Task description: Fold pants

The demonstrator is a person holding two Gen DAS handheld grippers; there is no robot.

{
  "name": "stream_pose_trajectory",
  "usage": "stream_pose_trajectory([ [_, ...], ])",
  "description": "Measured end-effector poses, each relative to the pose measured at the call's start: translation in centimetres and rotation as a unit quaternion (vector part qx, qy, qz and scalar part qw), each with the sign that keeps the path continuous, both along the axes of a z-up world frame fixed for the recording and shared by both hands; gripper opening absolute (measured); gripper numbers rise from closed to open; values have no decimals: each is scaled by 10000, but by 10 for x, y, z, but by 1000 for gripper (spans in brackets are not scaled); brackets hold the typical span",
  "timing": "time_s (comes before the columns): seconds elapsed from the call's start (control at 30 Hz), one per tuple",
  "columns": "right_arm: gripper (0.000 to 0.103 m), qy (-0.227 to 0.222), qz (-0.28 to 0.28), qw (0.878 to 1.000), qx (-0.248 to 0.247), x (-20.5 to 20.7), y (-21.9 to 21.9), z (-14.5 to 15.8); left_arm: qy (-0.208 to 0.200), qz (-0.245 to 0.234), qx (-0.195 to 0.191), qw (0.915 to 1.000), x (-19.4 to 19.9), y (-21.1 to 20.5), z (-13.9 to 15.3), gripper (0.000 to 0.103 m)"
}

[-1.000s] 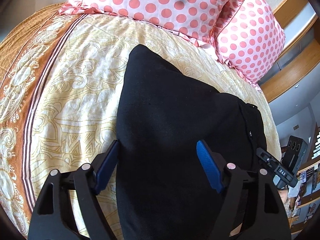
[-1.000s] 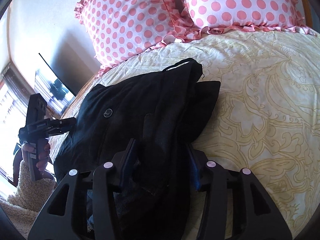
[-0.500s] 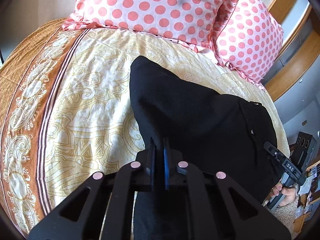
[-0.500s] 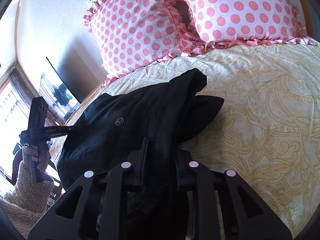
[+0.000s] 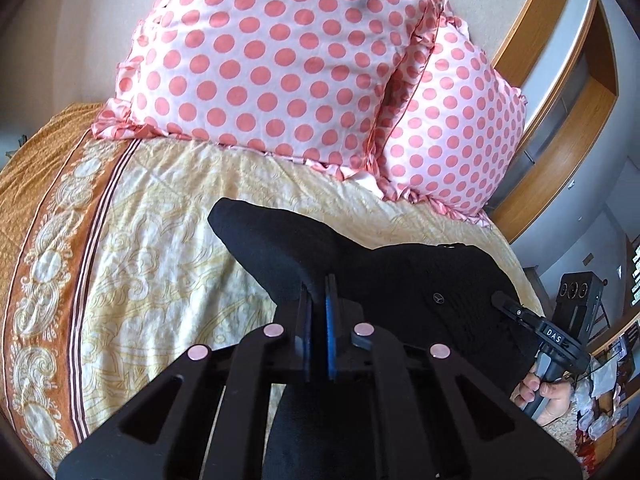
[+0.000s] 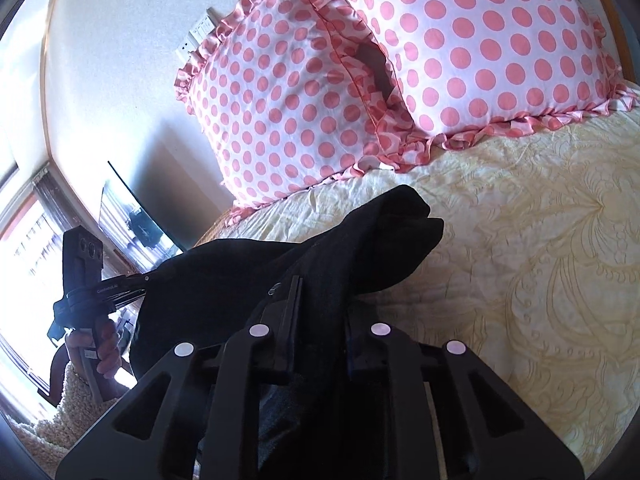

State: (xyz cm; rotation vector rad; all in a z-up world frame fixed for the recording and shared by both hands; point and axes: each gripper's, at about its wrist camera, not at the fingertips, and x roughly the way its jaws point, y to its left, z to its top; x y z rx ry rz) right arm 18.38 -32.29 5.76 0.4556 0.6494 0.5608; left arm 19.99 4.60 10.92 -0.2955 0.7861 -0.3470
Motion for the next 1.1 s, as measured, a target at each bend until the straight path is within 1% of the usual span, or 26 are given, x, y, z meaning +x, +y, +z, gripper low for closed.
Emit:
stream_pose_trajectory([
  [0.07, 15, -47, -111, 9999, 17, 11, -3, 3, -139, 100, -5, 9999, 10, -2, 3, 5],
  [0.13, 15, 57, -321, 9995, 2, 26, -8, -1, -86, 208, 127, 9997, 27, -4, -3, 5],
  [0.17, 15, 210, -463, 9986, -125, 34, -9, -7, 43, 272, 191, 9994, 37, -3, -11, 5],
  [0.2, 15, 464, -600, 9966, -313, 43, -9, -15, 231, 367, 252, 9987, 48, -2, -21, 5],
  [0.27, 15, 840, -749, 9919, -584, 53, -8, -32, 548, 456, 285, 9970, 61, 3, -42, 6],
  [0.33, 17, 903, -781, 9905, -689, 53, -7, -37, 678, 463, 351, 9960, 63, 4, -55, 8],
  [0.37, 22, 898, -811, 9895, -791, 52, -6, -36, 694, 475, 422, 9956, 62, 4, -57, 9],
  [0.4, 26, 924, -861, 9875, -942, 51, -4, -34, 688, 522, 516, 9949, 61, 3, -58, 16],
  [0.43, 36, 931, -912, 9852, -1110, 48, -2, -33, 618, 596, 607, 9945, 58, 4, -57, 23],
  [0.47, 39, 899, -975, 9825, -1307, 45, 0, -30, 516, 672, 721, 9938, 53, 5, -53, 29],
  [0.5, 42, 776, -1073, 9787, -1570, 39, 2, -26, 363, 795, 898, 9921, 46, 7, -48, 45],
  [0.53, 45, 616, -1196, 9740, -1825, 31, 3, -20, 181, 928, 1066, 9898, 39, 8, -41, 57],
  [0.57, 49, 457, -1345, 9686, -2038, 24, 3, -14, -12, 1053, 1223, 9869, 29, 9, -35, 58],
  [0.6, 49, 265, -1512, 9632, -2206, 14, 3, -7, -192, 1093, 1289, 9854, 17, 8, -28, 59],
  [0.63, 49, 53, -1569, 9609, -2281, 3, 4, 0, -286, 1037, 1234, 9865, 7, 6, -23, 59],
  [0.67, 49, -140, -1497, 9623, -2267, -7, 7, 5, -348, 894, 1074, 9896, -4, 1, -20, 60],
  [0.7, 49, -279, -1328, 9658, -2210, -15, 13, 8, -371, 653, 854, 9935, -15, -7, -19, 64],
  [0.73, 49, -375, -1082, 9695, -2165, -25, 21, 9, -334, 386, 628, 9967, -24, -14, -20, 67],
  [0.77, 49, -414, -872, 9714, -2171, -30, 30, 8, -271, 130, 394, 9988, -32, -22, -24, 67],
  [0.8, 49, -419, -662, 9721, -2209, -35, 39, 5, -154, -97, 193, 9996, -38, -30, -30, 67],
  [0.83, 49, -372, -513, 9719, -2266, -36, 48, 1, -17, -255, 100, 9996, -40, -38, -37, 67],
  [0.87, 49, -251, -392, 9711, -2342, -36, 55, -6, 147, -366, 86, 9992, -38, -47, -47, 67],
  [0.93, 49, 73, -375, 9642, -2624, -30, 62, -23, 450, -372, 314, 9978, -31, -57, -68, 67],
  [0.97, 50, 198, -365, 9635, -2645, -29, 63, -32, 570, -412, 352, 9969, -28, -59, -77, 67],
  [1.03, 50, 190, -419, 9692, -2420, -28, 57, -37, 502, -421, 387, 9971, -27, -61, -81, 67],
  [1.1, 51, 250, -429, 9724, -2279, -27, 54, -35, 530, -413, 390, 9970, -26, -61, -80, 68],
])
